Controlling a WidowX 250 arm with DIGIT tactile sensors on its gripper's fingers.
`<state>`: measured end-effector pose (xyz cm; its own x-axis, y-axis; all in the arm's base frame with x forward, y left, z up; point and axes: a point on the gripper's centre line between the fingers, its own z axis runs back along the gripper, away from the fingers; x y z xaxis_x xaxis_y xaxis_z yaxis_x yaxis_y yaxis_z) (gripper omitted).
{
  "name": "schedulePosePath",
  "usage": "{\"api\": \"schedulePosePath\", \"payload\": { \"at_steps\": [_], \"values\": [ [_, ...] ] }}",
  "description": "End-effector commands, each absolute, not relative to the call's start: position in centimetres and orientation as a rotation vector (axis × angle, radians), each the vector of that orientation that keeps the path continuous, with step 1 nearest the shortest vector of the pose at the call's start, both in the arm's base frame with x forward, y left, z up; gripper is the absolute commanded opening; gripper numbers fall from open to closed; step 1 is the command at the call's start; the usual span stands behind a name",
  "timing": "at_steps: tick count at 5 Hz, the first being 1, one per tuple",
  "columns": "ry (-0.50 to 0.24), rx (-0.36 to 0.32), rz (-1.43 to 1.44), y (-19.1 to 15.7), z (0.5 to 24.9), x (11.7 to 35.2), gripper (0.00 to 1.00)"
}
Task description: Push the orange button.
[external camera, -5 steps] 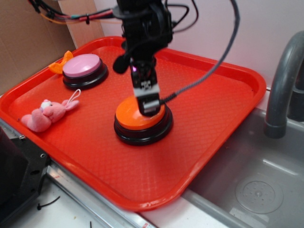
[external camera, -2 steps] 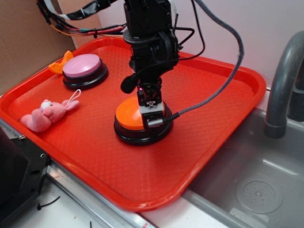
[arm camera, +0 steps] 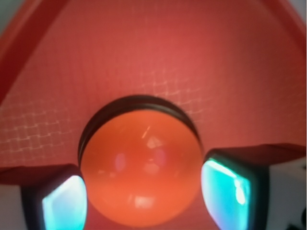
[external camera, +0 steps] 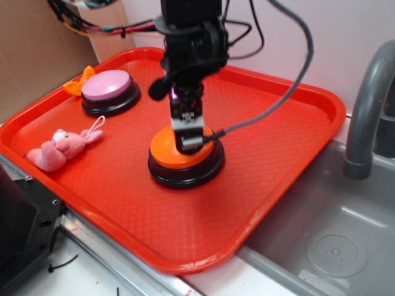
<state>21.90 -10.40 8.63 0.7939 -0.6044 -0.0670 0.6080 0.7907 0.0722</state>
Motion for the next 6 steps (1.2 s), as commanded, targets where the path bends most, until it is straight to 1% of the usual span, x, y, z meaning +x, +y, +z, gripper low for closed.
{"api": "schedulePosePath", "payload": {
  "at_steps": [1, 2, 4, 6],
  "values": [
    [-0.019, 0.116, -0.666, -11.0, 12.3, 22.0, 1.00],
    [-0.010, 0.113, -0.661, -11.0, 13.5, 22.0, 1.00],
    [-0.007, 0.110, -0.659, -11.2, 14.5, 22.0, 1.00],
    [0.002, 0.136, -0.663, -11.5, 16.2, 21.8, 1.00]
  ]
}}
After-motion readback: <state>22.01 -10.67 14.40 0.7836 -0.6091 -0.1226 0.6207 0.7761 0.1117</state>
